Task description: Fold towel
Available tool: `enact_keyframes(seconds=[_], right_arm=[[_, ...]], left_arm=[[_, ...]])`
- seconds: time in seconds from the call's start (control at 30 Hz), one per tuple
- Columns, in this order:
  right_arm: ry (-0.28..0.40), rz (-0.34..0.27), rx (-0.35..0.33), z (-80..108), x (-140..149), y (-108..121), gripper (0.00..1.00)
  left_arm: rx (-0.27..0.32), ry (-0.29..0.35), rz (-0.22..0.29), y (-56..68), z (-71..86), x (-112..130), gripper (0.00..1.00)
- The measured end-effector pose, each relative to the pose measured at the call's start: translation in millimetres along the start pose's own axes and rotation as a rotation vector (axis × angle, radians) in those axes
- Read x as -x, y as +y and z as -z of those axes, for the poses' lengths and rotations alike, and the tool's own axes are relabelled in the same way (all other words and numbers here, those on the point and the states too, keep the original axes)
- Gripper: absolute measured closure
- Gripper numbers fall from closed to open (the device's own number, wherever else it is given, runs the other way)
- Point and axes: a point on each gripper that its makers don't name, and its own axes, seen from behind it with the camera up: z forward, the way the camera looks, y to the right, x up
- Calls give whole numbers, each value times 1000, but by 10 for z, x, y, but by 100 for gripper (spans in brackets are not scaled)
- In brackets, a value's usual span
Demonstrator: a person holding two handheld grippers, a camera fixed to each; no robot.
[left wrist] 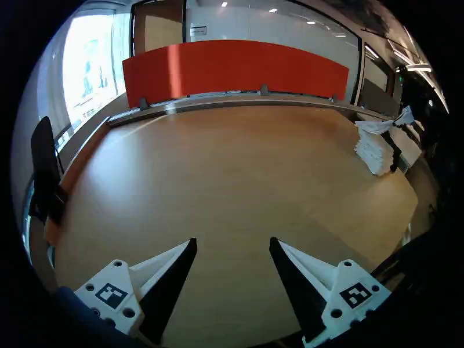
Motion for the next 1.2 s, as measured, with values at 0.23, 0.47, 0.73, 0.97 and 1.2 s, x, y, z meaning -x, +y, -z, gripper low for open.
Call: enact_keyframes(seconds=[0.23, 0.47, 0.73, 0.97, 1.2], right_arm=[[-53, -39, -5, -82, 310, -11, 96], [-86, -66, 0, -151, 464, 20, 96], [-109, -72, 15, -206, 575, 36, 96], [-109, -83, 28, -245, 591, 52, 95], [-108, -86, 31, -254, 607, 22, 75]], left_arm=[[0, -4, -1, -8, 17, 27, 7], [-1, -6, -5, -11, 33, 51, 7], [-3, -6, -6, -26, 49, 62, 7], [-3, -10, -9, -20, 58, 85, 7], [-2, -11, -10, -21, 64, 93, 7]])
